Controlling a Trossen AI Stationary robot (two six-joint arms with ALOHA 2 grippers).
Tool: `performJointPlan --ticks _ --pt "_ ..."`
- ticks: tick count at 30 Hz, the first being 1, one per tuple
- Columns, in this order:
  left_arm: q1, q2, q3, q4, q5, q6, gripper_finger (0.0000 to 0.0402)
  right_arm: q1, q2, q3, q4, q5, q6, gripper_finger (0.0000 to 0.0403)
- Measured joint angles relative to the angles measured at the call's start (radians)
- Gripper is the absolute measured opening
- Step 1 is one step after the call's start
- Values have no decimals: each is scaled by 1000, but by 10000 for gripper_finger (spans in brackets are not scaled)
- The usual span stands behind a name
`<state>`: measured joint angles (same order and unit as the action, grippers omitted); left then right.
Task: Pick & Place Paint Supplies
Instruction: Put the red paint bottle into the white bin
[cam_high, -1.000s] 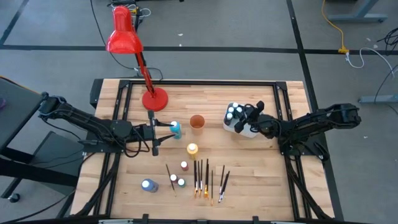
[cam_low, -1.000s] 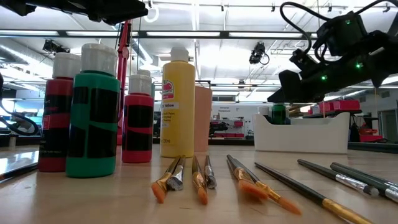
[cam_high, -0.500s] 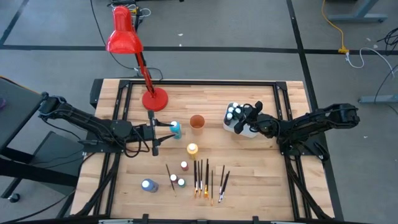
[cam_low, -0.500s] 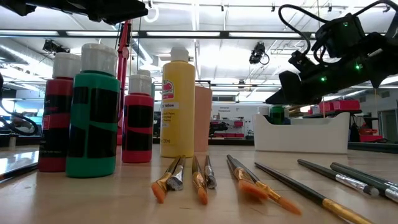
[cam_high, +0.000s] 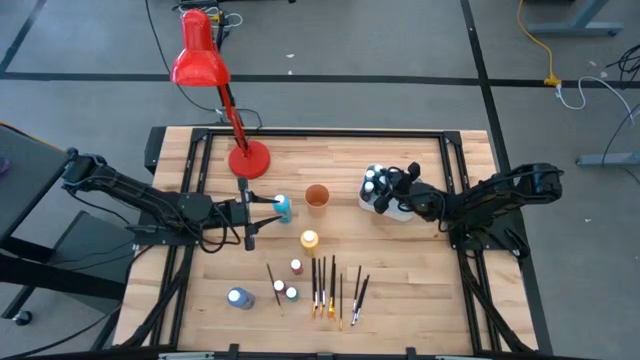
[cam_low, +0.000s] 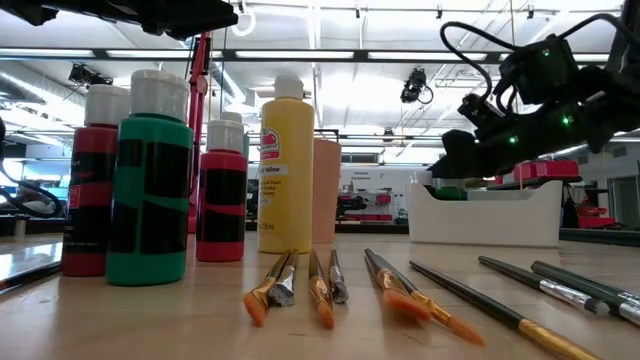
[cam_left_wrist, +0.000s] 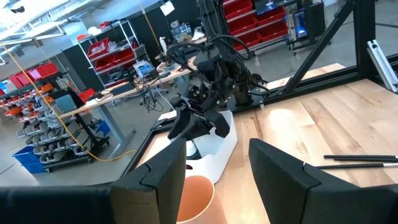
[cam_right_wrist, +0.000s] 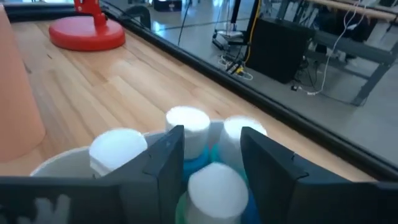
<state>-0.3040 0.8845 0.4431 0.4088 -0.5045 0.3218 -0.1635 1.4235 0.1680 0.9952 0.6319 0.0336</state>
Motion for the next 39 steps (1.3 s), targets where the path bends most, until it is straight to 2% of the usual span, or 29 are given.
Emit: performJointPlan --ticks 7,13,16,19,23,26,29,35,39 --pt "0 0 0 0 0 0 184 1 0 0 69 -4 -55 123" --pt "0 0 0 0 0 0 184 1 0 0 230 -25 -148 105" --pt "0 0 0 0 0 0 184 1 0 0 351 -135 -150 105" --pt "0 0 0 0 0 0 184 1 0 3 455 -319 -140 111" --pt "0 0 0 0 0 0 184 2 0 58 480 -529 -85 129" --pt "0 0 0 0 0 0 184 19 0 141 405 -643 -59 146" --pt "0 0 0 0 0 0 184 55 0 243 254 -709 -62 163" --pt "0 0 0 0 0 -1 184 142 0 448 -178 -727 -77 187" --pt "0 0 0 0 34 -16 184 188 0 511 -315 -727 -76 189"
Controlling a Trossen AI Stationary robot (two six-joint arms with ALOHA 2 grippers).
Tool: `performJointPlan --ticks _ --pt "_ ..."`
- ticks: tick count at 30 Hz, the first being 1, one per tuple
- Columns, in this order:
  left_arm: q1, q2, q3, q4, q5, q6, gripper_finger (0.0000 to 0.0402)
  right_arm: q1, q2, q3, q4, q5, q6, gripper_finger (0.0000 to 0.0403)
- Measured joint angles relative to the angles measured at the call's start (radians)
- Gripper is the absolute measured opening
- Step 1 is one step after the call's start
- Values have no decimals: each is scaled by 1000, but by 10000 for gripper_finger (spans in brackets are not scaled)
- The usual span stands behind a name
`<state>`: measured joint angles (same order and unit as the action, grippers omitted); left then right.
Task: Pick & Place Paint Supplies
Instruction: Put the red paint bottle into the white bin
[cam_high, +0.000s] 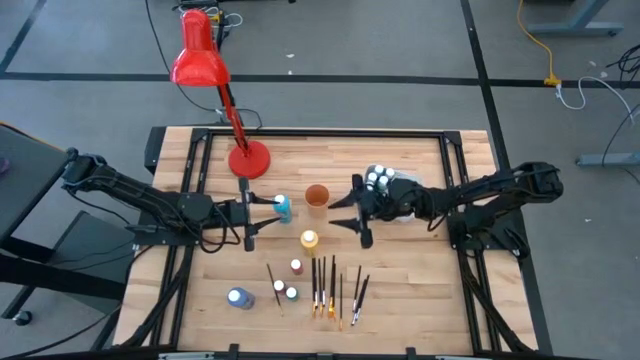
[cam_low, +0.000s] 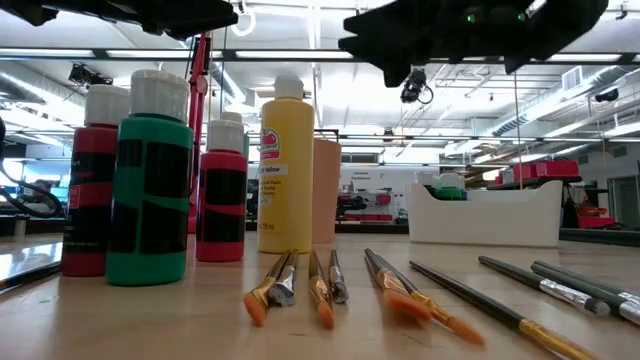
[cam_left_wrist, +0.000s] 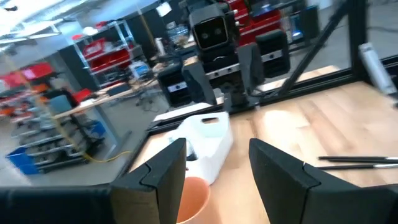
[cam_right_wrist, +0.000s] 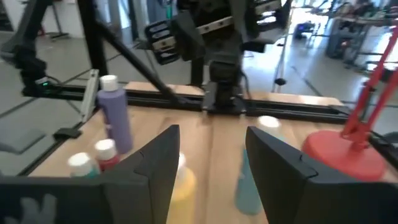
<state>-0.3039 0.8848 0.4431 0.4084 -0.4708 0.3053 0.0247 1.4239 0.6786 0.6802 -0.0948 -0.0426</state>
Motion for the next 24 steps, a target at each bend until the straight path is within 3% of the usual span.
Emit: performJointPlan --ticks 9,18,24 --pt "-1 18 -1 -65 385 -132 184 76 0 2 -6 -2 0 181" --pt "0 247 -2 3 418 -178 184 87 0 2 -7 -1 0 181" --pt "0 368 -1 78 511 -216 184 87 0 2 -8 0 0 181"
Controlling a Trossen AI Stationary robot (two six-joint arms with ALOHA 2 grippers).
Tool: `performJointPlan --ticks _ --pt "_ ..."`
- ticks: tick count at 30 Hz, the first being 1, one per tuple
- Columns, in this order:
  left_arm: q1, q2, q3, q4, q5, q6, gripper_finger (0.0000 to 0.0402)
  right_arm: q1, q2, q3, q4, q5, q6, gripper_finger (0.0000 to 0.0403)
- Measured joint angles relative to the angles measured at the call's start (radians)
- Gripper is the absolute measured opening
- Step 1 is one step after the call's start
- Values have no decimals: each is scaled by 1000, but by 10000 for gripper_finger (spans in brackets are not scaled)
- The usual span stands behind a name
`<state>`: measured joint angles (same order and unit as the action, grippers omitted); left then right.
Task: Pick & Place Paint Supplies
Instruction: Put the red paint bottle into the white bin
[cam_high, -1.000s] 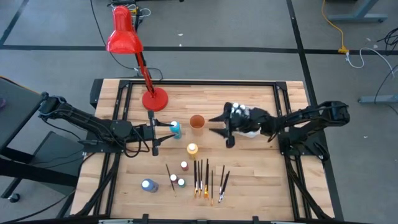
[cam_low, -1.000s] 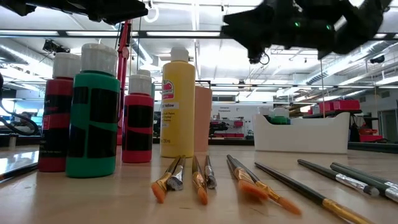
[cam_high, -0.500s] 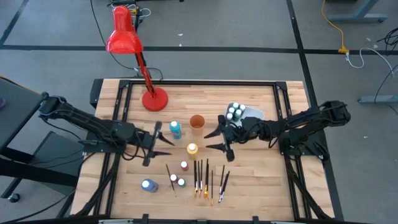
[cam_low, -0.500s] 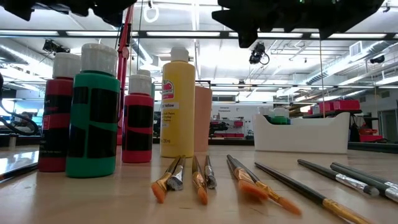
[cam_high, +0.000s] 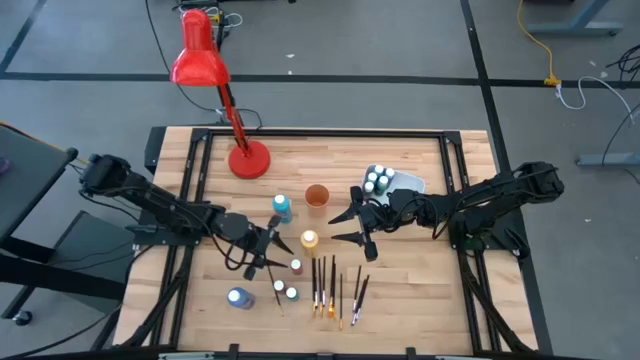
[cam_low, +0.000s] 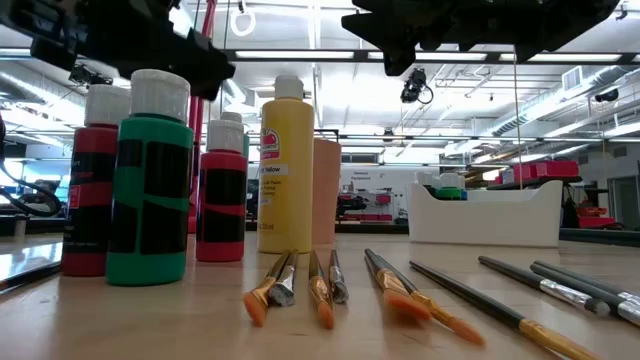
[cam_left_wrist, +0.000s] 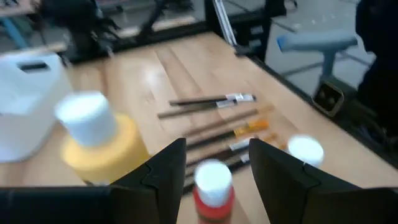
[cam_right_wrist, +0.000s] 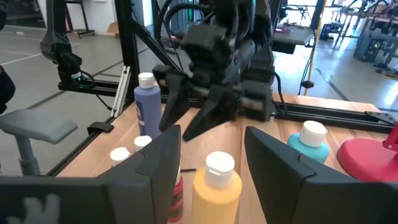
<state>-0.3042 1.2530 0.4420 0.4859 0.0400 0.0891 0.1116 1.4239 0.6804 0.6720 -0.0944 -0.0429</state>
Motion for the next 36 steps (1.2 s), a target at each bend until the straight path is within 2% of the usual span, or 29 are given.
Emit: performJointPlan --ticks 5,11,15,23,29,36 --pt "0 68 0 7 8 -44 184 0 0 0 0 0 0 181" --pt "0 171 1 118 7 -100 184 0 0 0 -2 0 0 181" --pt "0 216 1 120 -38 -145 184 0 0 0 -5 0 0 181" --pt "-1 223 1 128 -28 -239 209 0 0 0 -9 0 -80 181" --pt "-1 222 1 127 -17 -243 239 0 0 0 -9 0 -104 181" --pt "-1 222 1 126 -24 -213 245 0 0 0 -9 0 -91 181"
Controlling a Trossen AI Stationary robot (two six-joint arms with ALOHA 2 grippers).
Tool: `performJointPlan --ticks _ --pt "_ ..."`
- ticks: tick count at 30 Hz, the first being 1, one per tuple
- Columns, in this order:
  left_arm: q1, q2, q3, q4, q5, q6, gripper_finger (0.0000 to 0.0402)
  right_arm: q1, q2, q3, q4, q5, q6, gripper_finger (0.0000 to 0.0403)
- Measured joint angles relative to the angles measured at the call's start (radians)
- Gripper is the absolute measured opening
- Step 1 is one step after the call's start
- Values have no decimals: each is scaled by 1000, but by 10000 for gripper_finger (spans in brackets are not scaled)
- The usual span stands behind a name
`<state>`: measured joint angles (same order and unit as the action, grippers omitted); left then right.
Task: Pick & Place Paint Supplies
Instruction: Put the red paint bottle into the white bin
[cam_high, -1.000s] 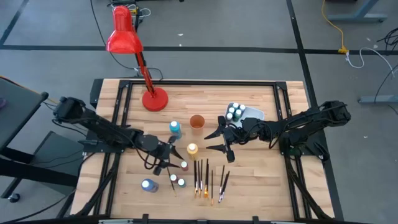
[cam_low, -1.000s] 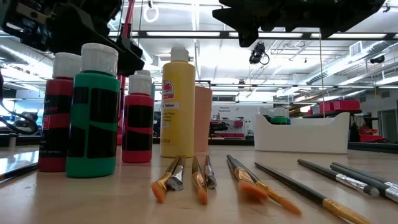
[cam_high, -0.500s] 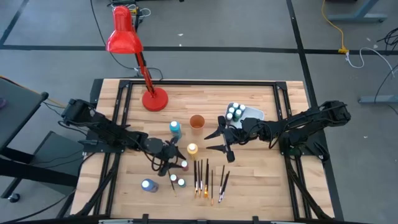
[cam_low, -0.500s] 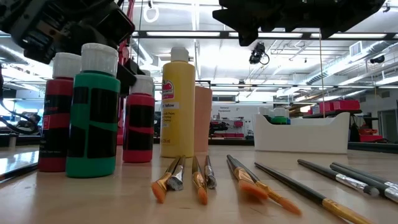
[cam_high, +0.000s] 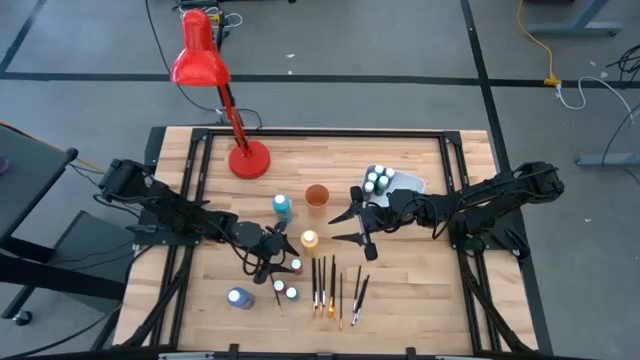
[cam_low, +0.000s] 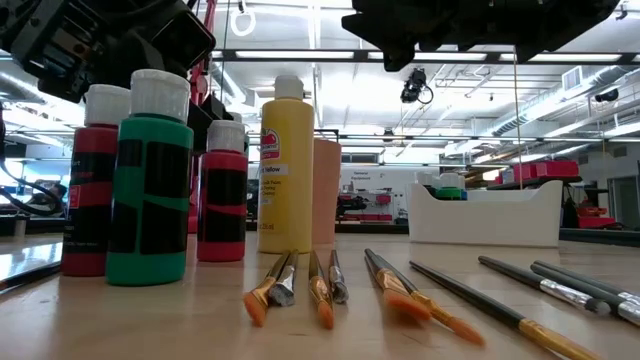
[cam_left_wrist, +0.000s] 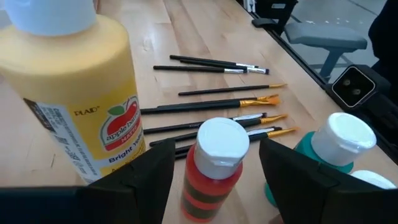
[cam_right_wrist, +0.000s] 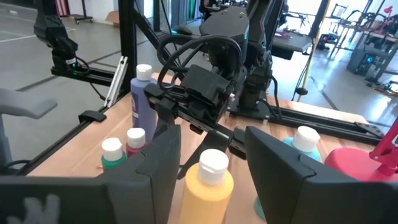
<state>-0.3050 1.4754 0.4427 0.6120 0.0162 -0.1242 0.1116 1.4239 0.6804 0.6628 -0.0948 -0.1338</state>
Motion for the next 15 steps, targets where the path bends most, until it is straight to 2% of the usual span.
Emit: performJointPlan --ticks 7,15 --pt "0 77 6 -7 7 -1 245 0 0 0 0 0 21 181" --pt "0 134 31 41 34 74 245 0 0 0 -5 0 22 181"
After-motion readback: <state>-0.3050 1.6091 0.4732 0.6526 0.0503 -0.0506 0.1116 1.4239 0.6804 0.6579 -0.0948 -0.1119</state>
